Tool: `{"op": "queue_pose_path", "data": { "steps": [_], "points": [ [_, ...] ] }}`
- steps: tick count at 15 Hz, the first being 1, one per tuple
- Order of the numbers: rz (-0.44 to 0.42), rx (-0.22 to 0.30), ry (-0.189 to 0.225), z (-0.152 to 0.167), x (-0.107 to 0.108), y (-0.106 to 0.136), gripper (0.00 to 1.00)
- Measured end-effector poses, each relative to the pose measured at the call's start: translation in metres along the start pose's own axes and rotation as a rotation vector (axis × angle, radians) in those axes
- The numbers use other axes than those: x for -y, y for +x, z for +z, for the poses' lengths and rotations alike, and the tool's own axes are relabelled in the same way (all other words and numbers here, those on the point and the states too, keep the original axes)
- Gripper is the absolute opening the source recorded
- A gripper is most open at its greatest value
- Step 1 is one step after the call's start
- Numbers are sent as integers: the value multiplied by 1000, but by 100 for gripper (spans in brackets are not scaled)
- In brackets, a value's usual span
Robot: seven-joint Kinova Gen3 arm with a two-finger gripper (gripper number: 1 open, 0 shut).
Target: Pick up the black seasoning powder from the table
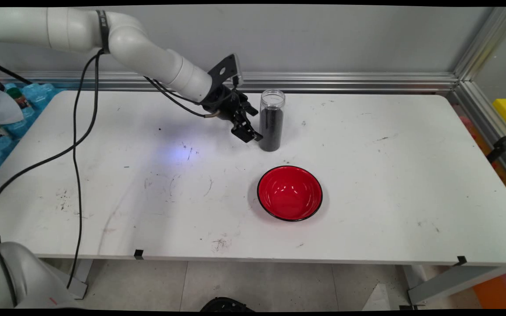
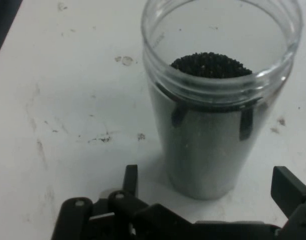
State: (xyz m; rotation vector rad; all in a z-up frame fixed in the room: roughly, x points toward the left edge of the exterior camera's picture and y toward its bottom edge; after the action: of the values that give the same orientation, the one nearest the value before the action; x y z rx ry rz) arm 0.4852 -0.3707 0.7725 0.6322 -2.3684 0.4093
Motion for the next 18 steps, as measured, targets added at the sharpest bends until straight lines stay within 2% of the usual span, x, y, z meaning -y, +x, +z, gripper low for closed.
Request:
{"op": "queue_pose_path", "data": {
  "steps": [18],
  "points": [
    [-37, -60, -34, 27, 2, -17, 100]
  ]
}}
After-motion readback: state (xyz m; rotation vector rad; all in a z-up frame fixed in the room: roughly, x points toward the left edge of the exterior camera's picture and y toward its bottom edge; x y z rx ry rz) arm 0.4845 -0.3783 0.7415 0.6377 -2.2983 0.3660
